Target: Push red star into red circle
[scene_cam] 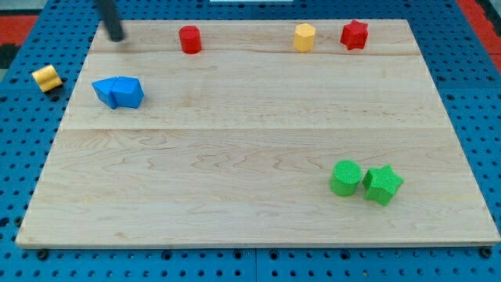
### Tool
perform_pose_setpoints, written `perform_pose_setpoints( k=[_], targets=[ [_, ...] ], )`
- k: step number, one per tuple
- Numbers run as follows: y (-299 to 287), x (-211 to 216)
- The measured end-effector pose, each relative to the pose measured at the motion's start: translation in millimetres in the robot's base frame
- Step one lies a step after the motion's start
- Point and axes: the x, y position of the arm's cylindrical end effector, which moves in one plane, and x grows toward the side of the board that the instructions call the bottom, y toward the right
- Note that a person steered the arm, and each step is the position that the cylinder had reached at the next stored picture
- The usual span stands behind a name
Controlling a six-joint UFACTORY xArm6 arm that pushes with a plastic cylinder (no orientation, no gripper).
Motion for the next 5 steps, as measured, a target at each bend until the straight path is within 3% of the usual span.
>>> perform_pose_setpoints(
  k=[1,2,3,5],
  targets=[
    [102.1,-2.0],
    [150.3,4.9],
    [117.4,25.3],
    [275.2,41.2]
  ],
)
